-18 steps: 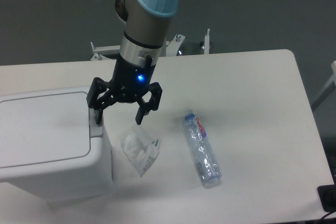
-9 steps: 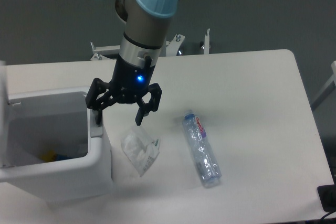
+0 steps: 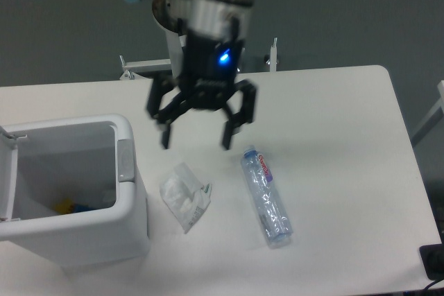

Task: Open the trash can
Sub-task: 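Lift the gripper up and away from the opened trash can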

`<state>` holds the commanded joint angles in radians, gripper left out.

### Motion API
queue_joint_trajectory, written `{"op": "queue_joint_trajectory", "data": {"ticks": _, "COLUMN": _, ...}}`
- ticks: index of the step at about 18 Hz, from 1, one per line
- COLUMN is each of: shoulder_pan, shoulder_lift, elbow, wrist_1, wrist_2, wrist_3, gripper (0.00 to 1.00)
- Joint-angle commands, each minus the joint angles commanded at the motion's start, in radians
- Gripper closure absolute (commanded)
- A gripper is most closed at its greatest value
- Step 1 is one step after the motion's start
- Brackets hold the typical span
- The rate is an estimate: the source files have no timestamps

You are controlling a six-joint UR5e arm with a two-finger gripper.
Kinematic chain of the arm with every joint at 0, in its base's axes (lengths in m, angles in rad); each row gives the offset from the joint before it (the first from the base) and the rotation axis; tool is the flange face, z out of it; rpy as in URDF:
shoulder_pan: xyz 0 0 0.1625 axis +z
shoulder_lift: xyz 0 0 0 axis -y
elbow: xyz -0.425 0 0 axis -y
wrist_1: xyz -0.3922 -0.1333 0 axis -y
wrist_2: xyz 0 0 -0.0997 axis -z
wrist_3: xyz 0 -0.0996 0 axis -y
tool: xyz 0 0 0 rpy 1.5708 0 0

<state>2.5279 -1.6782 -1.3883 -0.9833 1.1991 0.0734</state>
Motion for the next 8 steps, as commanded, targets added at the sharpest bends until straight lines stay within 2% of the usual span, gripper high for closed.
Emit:
{"op": "queue_joint_trajectory", "data": {"ticks": 3, "shoulder_pan": 0.0, "shoulder_lift": 0.002, "elbow": -0.04, "wrist_1": -0.02, "wrist_2": 0.216, "wrist_3": 0.16, "gripper": 0.0}}
{"op": "queue_joint_trajectory", "data": {"ticks": 8, "shoulder_pan": -0.001, "shoulder_lift": 0.006, "elbow": -0.057, "wrist_1": -0.115, "wrist_2": 0.353, "wrist_3": 0.376, "gripper": 0.0}}
